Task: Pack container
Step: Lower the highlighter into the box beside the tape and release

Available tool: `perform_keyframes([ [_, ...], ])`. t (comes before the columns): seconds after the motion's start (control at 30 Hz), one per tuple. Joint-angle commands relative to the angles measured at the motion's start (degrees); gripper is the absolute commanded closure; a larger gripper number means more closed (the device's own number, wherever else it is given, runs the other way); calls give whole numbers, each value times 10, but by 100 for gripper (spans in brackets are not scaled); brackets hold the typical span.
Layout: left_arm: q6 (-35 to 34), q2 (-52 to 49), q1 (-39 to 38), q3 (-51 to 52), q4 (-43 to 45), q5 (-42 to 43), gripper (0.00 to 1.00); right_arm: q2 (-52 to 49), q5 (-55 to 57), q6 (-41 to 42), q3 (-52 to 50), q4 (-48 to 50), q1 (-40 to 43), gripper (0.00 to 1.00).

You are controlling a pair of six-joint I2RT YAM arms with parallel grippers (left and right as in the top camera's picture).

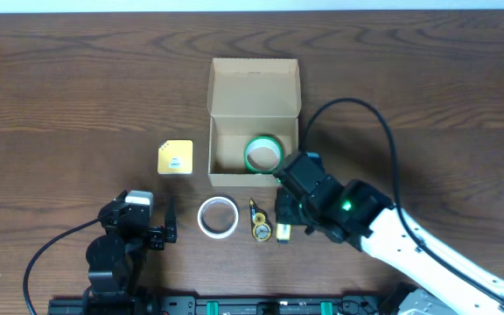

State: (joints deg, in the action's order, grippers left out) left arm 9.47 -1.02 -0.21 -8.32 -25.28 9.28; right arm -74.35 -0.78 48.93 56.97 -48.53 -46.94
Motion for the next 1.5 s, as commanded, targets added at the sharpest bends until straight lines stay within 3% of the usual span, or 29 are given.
perform_keyframes([
  [0.0,8,0,2,10,-2,7,5,-1,49,-55,47,0,7,99],
  [0.17,8,0,2,10,-2,7,5,-43,59,-124,115,11,54,99],
  [0.5,8,0,2,10,-2,7,5,-233,66,-255,281,14,128,99],
  [0.77,8,0,2,10,-2,7,5,-308,69,-271,287,3,127,99],
  [1.23,8,0,2,10,-2,7,5,-340,83,-282,284,3,118,99],
  [1.27,8,0,2,10,-2,7,5,-343,83,-282,284,3,116,98],
  [1.37,8,0,2,10,-2,7,5,-344,83,-285,284,13,109,83],
  [1.47,8,0,2,10,-2,7,5,-344,83,-285,284,16,107,78],
])
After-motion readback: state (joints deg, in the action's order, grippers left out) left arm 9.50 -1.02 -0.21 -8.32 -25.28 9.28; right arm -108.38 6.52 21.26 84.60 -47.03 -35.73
